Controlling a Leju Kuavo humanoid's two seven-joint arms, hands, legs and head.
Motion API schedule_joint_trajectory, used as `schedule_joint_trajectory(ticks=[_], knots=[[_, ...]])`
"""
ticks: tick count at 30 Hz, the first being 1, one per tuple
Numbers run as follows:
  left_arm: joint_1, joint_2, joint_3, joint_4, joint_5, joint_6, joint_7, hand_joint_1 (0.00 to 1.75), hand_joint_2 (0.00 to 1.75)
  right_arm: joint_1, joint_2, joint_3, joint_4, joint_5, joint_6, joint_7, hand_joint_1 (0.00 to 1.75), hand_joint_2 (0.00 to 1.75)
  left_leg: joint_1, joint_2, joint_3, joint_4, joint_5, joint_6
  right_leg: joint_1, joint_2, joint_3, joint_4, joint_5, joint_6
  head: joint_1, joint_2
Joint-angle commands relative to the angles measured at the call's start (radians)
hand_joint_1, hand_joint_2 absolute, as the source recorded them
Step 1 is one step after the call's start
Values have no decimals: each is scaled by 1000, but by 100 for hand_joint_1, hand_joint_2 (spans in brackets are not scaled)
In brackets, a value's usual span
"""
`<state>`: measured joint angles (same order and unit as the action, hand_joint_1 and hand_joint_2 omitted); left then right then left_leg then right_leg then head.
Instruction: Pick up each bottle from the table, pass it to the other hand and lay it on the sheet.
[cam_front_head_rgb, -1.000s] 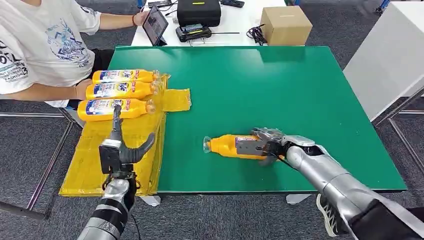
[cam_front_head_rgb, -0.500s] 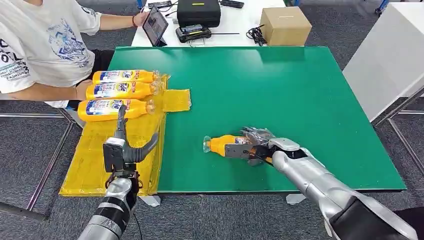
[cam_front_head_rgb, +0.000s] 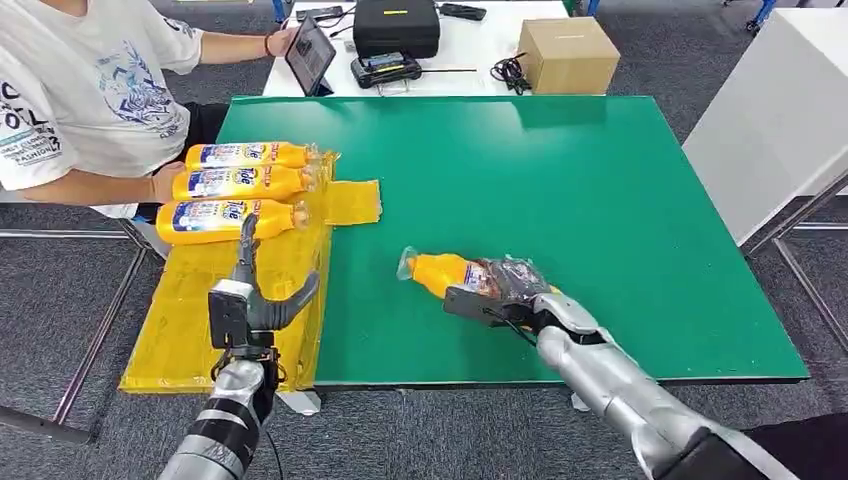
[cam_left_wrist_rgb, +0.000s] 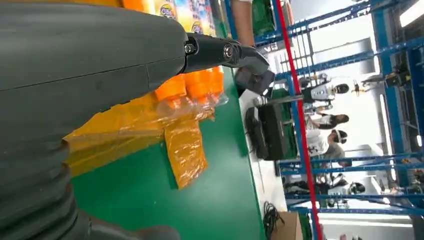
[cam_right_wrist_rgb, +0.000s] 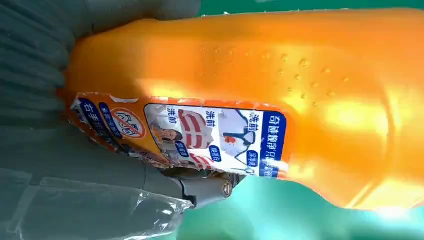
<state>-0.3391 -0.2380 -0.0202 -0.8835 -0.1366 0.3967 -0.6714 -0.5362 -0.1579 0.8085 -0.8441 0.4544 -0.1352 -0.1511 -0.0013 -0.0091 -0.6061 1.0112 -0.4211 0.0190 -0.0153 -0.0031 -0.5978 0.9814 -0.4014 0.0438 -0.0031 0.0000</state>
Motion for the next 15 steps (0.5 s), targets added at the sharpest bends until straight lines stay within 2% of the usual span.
schedule_joint_trajectory(ticks=[1,7,15], knots=[[30,4,50,-54,-6,-19,24,0,175,245,85,-341,-365,66,-19,11,175,175,1,1,1,0,-3,-3,1,0,1,1,-3,-3,-1,0],[26,3,50,-49,-7,-19,25,0,175,236,90,-352,-341,71,-10,-1,175,175,1,-3,-7,0,-1,-1,0,0,-6,0,-1,-1,0,0],[26,3,50,-49,-7,-19,25,0,175,236,90,-352,-341,71,-10,-1,175,175,0,-2,-6,0,-1,-1,-1,0,-5,0,-1,-2,0,0]])
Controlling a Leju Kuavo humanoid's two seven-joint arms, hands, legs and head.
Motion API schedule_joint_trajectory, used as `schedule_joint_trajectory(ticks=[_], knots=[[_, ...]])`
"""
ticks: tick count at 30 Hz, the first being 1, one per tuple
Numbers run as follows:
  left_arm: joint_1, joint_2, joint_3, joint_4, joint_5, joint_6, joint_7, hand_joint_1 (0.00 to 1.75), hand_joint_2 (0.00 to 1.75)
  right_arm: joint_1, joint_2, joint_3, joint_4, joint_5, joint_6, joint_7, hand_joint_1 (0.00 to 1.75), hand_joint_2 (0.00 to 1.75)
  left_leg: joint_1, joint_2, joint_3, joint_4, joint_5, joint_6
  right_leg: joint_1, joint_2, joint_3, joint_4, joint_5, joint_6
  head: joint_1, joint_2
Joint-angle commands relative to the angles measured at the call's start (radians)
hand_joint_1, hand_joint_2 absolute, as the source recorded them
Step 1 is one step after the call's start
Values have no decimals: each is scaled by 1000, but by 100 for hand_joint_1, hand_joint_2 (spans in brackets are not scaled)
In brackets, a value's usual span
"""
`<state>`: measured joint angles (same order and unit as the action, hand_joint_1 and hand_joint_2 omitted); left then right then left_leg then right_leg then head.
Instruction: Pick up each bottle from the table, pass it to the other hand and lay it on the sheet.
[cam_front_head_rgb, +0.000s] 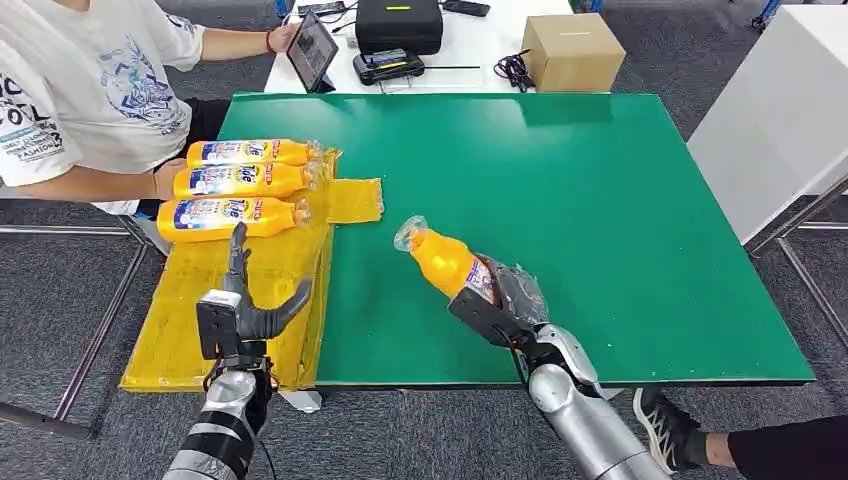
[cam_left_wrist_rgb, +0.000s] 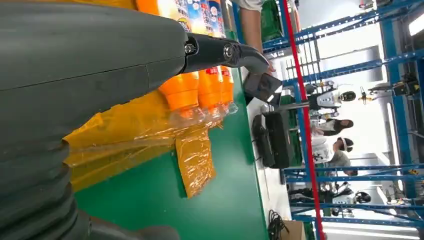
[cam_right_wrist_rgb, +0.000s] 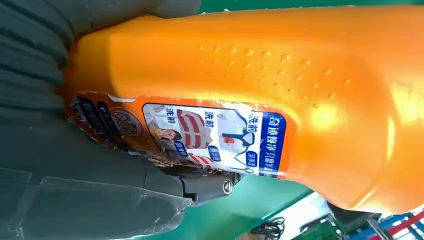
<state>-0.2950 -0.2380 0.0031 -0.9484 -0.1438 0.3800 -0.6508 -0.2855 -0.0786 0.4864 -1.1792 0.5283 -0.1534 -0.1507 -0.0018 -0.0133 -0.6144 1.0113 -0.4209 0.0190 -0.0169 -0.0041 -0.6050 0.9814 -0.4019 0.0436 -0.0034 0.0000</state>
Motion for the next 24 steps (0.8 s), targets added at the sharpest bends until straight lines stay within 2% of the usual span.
schedule_joint_trajectory(ticks=[1,4,8,11,16,17,20,24], knots=[[-18,3,27,16,0,-2,4,0,175,-14,10,-30,-6,-3,8,-1,175,175,1,2,4,0,-2,-2,1,1,3,0,-1,-2,0,0],[1,-6,37,-13,29,-38,32,0,175,67,112,-176,-154,-26,-158,-156,175,175,0,1,1,0,0,-1,0,1,0,0,0,-1,0,0],[24,-14,-1,-56,74,-129,99,0,175,174,181,-270,-387,-70,-266,-232,175,175,1,2,1,1,-3,-1,1,1,0,2,-2,-2,0,0],[33,-13,-54,-76,154,-249,159,0,175,220,199,-314,-439,-69,-328,-303,175,175,1,-1,1,1,-3,-1,2,-2,1,1,-3,-2,0,0],[47,6,-166,-137,271,-423,227,0,175,251,214,-350,-376,-50,-362,-352,175,175,1,0,1,0,-2,-1,1,-2,1,0,-3,-2,0,0],[53,37,-247,-159,317,-572,270,0,175,261,204,-313,-309,8,-302,-349,175,175,1,-1,0,0,-2,-1,1,-2,0,0,-2,-1,0,0],[69,42,-292,-188,352,-571,296,0,175,250,276,-247,-116,69,-383,-442,175,175,1,2,2,-1,-2,-1,2,1,2,-2,-2,-2,0,0],[49,51,-307,-165,375,-569,296,0,175,214,286,-151,-29,97,-415,-443,175,175,1,5,1,-1,-2,-1,2,4,0,-2,-1,-2,0,0]])
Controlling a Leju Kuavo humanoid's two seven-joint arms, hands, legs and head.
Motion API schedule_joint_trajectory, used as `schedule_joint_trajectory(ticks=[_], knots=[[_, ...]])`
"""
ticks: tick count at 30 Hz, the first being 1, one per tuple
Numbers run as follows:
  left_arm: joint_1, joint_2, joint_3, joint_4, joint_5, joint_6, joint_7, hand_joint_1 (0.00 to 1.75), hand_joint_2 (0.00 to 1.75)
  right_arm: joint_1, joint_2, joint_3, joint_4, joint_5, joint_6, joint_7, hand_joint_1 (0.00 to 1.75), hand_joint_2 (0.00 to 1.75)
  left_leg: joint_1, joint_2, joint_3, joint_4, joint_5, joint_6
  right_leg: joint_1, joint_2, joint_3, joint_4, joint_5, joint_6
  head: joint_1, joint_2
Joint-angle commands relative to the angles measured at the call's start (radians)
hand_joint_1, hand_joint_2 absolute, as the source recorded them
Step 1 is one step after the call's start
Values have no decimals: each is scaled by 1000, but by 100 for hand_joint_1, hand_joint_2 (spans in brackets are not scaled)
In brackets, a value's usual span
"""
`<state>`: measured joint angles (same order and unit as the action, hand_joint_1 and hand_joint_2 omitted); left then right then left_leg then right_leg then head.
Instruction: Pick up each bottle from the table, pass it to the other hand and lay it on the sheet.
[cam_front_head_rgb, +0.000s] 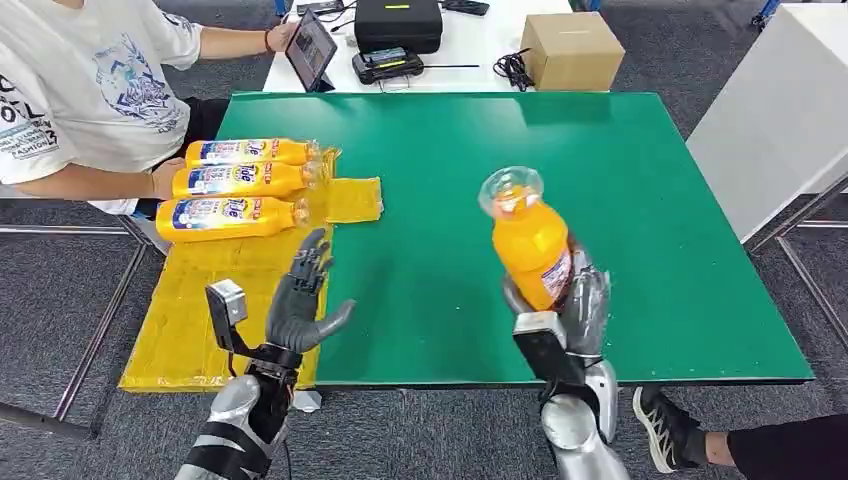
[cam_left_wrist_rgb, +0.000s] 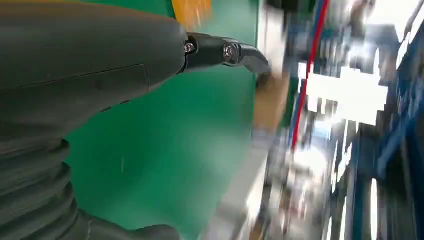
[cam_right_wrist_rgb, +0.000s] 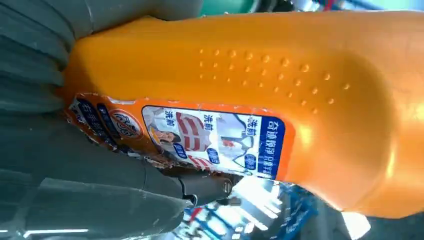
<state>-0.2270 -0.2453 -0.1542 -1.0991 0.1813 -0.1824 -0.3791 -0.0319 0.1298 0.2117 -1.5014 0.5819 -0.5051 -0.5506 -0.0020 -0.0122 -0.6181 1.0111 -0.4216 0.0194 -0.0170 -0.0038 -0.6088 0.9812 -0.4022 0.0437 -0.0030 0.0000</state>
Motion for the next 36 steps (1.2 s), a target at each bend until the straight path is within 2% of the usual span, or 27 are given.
schedule_joint_trajectory(ticks=[1,4,6,14,16,29,31,36], knots=[[-22,62,-153,-16,50,-8,23,0,175,-45,79,134,298,41,-57,-41,175,175,2,6,7,-1,-3,-3,2,5,6,-2,-1,-3,0,0],[-21,71,-160,-21,112,-72,48,0,175,-62,74,175,330,44,-35,-23,175,175,1,4,3,-1,-1,-1,2,2,2,-1,0,-1,0,0],[-17,82,-168,-22,167,-126,77,0,175,-65,79,191,362,47,-27,-24,175,175,3,6,7,-1,-2,-2,4,4,5,-1,-1,-2,0,0],[-20,86,-211,-32,128,-109,63,0,175,-118,131,246,477,18,-16,-42,175,175,3,6,6,-1,-2,-2,3,4,5,-1,-1,-2,0,0],[-25,85,-214,-21,123,-103,65,0,175,-130,138,258,481,14,-14,-34,175,175,2,4,2,-1,-1,-1,2,3,1,0,0,-1,0,0],[-31,86,-237,3,99,-109,69,0,175,-180,168,323,526,-6,3,-25,175,175,3,4,7,-1,-2,-2,3,2,6,-1,-2,-2,0,0],[-36,83,-237,13,97,-110,70,0,175,-193,170,348,553,7,6,-15,175,175,2,3,3,-1,-1,-1,2,1,2,0,-1,-1,0,0],[-44,77,-232,21,106,-116,65,0,175,-206,179,382,609,23,0,-4,175,175,4,4,7,-1,-2,-2,4,2,6,-1,-2,-2,0,0]])
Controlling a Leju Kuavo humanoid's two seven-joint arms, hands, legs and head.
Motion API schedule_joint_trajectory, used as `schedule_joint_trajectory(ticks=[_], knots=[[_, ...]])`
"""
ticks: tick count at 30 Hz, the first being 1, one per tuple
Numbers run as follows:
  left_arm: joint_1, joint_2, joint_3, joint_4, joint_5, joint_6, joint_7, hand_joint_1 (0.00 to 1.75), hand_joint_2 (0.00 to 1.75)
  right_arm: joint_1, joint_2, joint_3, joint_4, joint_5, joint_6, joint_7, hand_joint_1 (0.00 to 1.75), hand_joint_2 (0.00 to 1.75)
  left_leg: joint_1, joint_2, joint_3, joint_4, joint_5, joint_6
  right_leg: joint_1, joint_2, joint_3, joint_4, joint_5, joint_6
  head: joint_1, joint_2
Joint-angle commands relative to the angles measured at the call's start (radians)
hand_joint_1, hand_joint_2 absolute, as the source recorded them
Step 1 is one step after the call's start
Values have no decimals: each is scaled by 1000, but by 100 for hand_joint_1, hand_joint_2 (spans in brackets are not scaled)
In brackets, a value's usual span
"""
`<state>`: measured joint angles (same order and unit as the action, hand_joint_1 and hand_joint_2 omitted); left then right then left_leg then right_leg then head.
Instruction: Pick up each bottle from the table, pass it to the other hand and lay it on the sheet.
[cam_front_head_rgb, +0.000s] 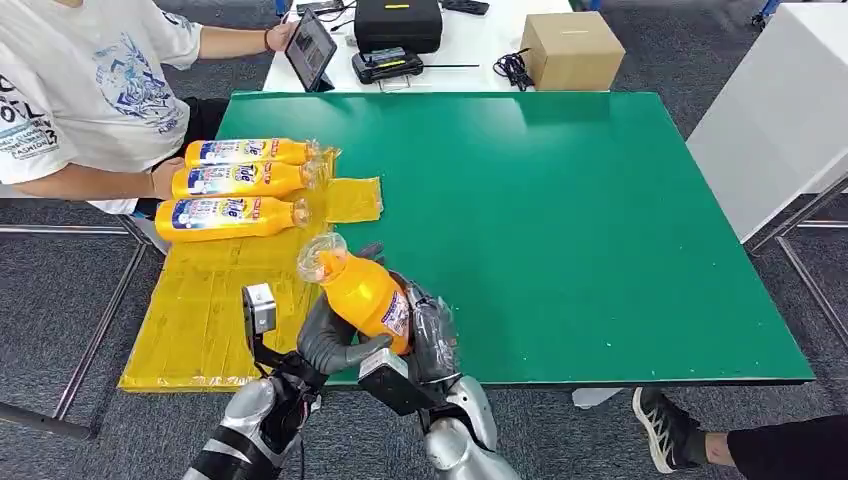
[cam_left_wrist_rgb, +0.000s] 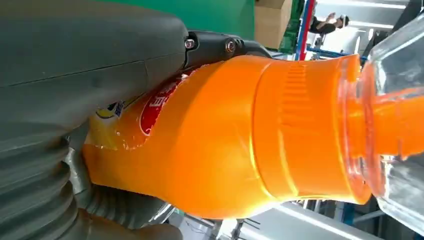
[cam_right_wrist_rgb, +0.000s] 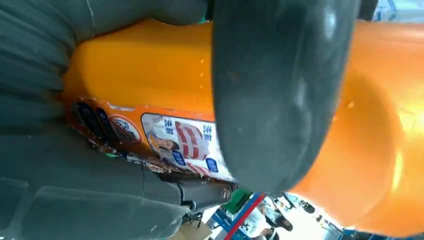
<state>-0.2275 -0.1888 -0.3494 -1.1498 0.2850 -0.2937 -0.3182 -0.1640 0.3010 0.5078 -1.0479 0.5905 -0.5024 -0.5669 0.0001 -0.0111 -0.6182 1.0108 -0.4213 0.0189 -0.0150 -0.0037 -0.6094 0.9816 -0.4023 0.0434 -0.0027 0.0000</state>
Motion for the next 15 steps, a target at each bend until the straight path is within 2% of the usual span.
schedule_joint_trajectory(ticks=[1,10,11,12,15], knots=[[-43,21,-36,70,3,-5,5,0,175,-78,7,87,164,10,-6,9,175,175,1,2,5,-1,-2,-1,1,2,5,-1,-1,-2,-1,0],[-39,3,-1,28,66,-10,-12,0,175,-101,20,154,287,24,16,5,175,175,1,1,4,-1,-1,-1,1,1,4,-1,-1,-1,0,0],[-38,2,1,24,64,-4,-14,28,175,-103,22,157,296,25,14,8,175,175,1,1,5,0,-2,-1,2,1,5,-1,-2,-2,0,0],[-37,0,6,22,67,2,-14,175,175,-103,23,160,307,22,20,9,175,175,1,0,4,-1,-1,-1,1,0,4,-1,-1,-1,0,0],[-36,-3,12,24,68,10,-16,175,175,-104,25,164,319,24,21,11,175,175,2,0,5,0,-2,-1,2,-1,6,-1,-2,-2,0,0]])
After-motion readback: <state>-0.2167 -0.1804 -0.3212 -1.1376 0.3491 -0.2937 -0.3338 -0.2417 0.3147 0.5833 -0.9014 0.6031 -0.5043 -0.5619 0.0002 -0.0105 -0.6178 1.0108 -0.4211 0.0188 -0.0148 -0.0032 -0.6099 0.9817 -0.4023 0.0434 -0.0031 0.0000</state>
